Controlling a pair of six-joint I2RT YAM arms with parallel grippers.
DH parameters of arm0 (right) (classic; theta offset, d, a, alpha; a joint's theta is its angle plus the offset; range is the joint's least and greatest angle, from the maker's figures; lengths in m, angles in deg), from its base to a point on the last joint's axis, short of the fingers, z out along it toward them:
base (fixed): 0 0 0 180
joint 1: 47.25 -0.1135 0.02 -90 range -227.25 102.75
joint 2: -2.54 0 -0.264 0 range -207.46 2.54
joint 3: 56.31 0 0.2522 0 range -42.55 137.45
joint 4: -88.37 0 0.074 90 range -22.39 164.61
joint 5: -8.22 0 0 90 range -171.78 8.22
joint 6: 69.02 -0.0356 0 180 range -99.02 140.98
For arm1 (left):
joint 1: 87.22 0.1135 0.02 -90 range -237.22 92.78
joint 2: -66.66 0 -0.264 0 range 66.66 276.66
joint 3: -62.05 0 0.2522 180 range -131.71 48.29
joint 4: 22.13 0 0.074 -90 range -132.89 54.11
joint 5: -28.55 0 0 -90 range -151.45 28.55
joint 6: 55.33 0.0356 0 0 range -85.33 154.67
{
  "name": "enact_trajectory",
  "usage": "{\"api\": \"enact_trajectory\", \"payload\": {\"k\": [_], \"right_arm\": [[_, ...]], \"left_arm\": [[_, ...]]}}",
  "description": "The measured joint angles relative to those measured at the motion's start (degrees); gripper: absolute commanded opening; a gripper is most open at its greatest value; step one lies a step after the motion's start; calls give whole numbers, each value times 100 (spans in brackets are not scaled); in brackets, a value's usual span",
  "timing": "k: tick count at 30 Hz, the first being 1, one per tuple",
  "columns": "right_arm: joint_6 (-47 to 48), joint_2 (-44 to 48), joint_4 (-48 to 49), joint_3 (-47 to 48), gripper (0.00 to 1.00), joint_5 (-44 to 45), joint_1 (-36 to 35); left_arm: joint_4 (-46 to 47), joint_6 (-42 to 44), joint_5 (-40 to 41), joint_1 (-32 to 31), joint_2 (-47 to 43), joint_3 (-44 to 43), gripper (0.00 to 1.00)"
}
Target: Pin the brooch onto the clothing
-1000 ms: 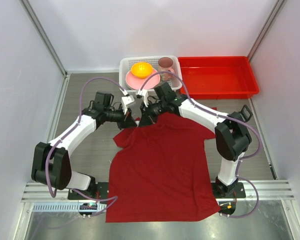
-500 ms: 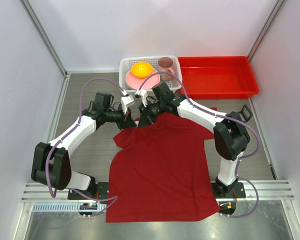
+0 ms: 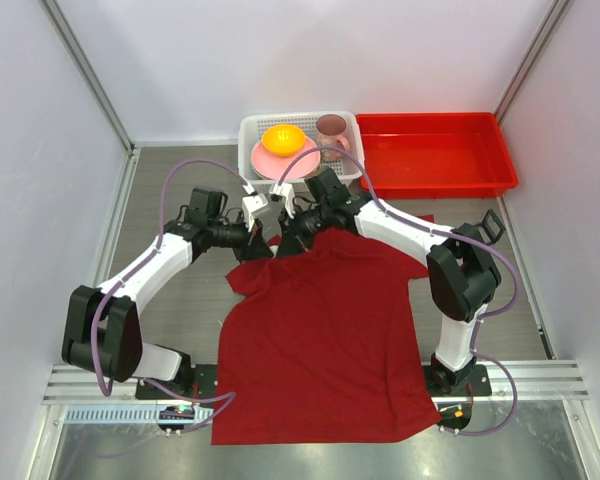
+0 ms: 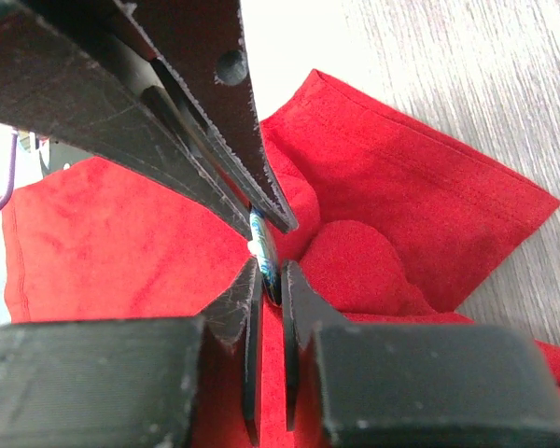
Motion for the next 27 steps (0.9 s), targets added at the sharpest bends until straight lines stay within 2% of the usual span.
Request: {"api": "enact_trajectory", "payload": {"k": [4, 11, 27], "right_arm": [[98, 76, 46, -118, 27, -164, 44], [487, 256, 9, -236, 39, -538, 229], [1329, 494, -372, -227, 40, -610, 282]], "left_arm": [[-4, 55, -146, -2, -37, 33, 0], [-4, 428, -505, -83, -103, -15, 0], [-240, 846, -802, -155, -68, -214, 0]]}}
